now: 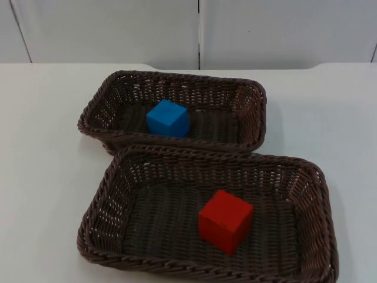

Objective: Pick up one cube with the left hand and place it into the upper basket. Pick up one cube with the right hand and place it into the lower basket.

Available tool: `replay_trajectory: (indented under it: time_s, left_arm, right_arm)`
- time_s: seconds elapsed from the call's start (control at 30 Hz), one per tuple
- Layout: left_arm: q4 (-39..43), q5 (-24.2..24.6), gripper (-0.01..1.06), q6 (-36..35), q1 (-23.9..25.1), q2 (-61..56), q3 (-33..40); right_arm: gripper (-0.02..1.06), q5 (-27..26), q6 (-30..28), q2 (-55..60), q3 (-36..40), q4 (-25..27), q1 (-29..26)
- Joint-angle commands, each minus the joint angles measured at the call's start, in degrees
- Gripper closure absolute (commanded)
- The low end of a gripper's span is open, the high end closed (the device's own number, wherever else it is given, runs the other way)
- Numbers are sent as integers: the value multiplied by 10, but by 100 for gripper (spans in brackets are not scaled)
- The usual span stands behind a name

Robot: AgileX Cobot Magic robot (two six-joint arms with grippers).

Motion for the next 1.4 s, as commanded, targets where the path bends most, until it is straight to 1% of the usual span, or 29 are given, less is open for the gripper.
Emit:
replay_trajectory:
  time_s: [0.0,0.13,0.17,0.27,0.3,0.37,0.5,0.53,0.67,1.0,1.37]
  left_arm:
    - [0,1,0,0,1,-2,3]
    - [0,1,0,0,1,-2,3]
    - [0,1,0,0,1,-2,3]
    - [0,1,0,0,1,-2,3]
    - [0,1,0,0,1,-2,3]
    - [0,1,0,0,1,-2,3]
    - [0,1,0,0,1,-2,3]
    - [0,1,0,0,1,-2,3]
    - [0,1,0,0,1,-2,3]
    - [1,1,0,0,1,-2,3]
    - [1,1,0,0,1,-2,3]
  right_arm:
    - [-1,-5,0,-1,4,0,-37]
    - [-1,-5,0,-1,4,0,-106]
    - [-1,-5,0,-1,4,0,-106]
    - [-1,-5,0,-1,4,0,-150]
    - [-1,-5,0,-1,4,0,-172]
    - [-1,-5,0,-1,4,0,-181]
    - [-1,-5,0,-1,4,0,-227]
    - [-1,-5,0,-1,4,0,-227]
    - [-1,-5,0,-1,4,4,-257]
    - [-1,-5,0,-1,4,4,-309]
    - [-1,-5,0,-1,4,4,-314]
